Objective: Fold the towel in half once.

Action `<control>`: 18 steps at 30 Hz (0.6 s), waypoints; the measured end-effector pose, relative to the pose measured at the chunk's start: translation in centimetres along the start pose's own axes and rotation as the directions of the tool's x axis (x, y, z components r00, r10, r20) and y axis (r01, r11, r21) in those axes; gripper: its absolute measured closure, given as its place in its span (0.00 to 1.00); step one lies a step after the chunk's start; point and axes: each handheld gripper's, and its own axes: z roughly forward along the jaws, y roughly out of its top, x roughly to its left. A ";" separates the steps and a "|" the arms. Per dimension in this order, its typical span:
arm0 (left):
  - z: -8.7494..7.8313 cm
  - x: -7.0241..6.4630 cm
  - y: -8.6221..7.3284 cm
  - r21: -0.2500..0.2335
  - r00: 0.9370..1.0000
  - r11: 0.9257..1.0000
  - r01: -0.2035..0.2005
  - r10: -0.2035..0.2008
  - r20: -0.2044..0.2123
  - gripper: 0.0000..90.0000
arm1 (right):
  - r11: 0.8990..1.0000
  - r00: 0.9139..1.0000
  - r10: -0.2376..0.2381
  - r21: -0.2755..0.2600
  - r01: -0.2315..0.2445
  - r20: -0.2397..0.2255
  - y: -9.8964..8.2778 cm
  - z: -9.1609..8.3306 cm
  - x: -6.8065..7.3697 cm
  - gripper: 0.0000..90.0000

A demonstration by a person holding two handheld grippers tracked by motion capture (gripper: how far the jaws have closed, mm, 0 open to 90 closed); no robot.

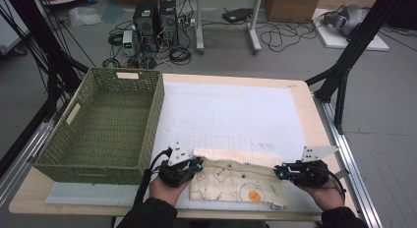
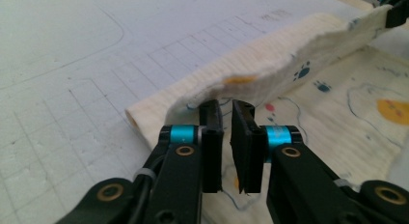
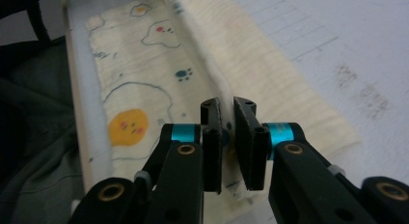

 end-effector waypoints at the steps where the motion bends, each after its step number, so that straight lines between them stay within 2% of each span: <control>1: -0.5 -0.2 0.1 -0.008 1.000 1.000 0.007 -0.007 0.008 0.84 | 1.000 1.000 0.004 -0.005 -0.004 -0.009 -0.1 -0.1 0.1 0.86; 5: -1.6 -0.5 0.5 -0.021 1.000 1.000 -0.008 0.008 0.019 0.75 | 0.999 1.000 0.016 -0.042 -0.017 -0.017 -0.2 -1.0 0.3 0.78; 8: -1.4 0.0 0.7 -0.013 1.000 1.000 -0.011 0.011 -0.008 0.74 | 0.999 1.000 0.026 -0.044 -0.026 0.011 -0.1 -1.0 -0.1 0.74; 14: 1.6 1.1 0.7 0.023 0.997 1.000 0.003 -0.001 -0.077 0.74 | 0.999 0.995 0.040 0.001 -0.040 0.091 0.1 0.8 -2.4 0.64; 17: 3.2 2.0 0.7 0.052 0.991 0.998 0.019 -0.012 -0.134 0.68 | 0.998 0.991 0.048 0.034 -0.052 0.124 0.3 1.9 -3.7 0.61; 18: 3.7 2.3 0.7 0.057 0.990 0.998 0.041 -0.033 -0.139 0.67 | 0.998 0.990 0.048 0.041 -0.054 0.129 0.3 2.2 -4.1 0.59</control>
